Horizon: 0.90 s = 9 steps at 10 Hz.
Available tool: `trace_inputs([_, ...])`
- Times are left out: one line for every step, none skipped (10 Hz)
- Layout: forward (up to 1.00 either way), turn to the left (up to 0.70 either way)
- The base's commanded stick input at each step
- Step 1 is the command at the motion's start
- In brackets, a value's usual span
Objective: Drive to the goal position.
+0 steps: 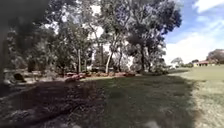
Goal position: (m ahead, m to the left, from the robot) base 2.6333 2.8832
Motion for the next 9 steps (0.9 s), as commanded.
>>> trace_inputs([0.5, 0.0])
trace_inputs([0.5, 0.0])
trace_inputs([0.5, 0.0])
trace_inputs([0.5, 0.0])
trace_inputs([0.5, 0.0])
trace_inputs([0.5, 0.0])
trace_inputs([0.5, 0.0])
trace_inputs([0.5, 0.0])
trace_inputs([0.5, 0.0])
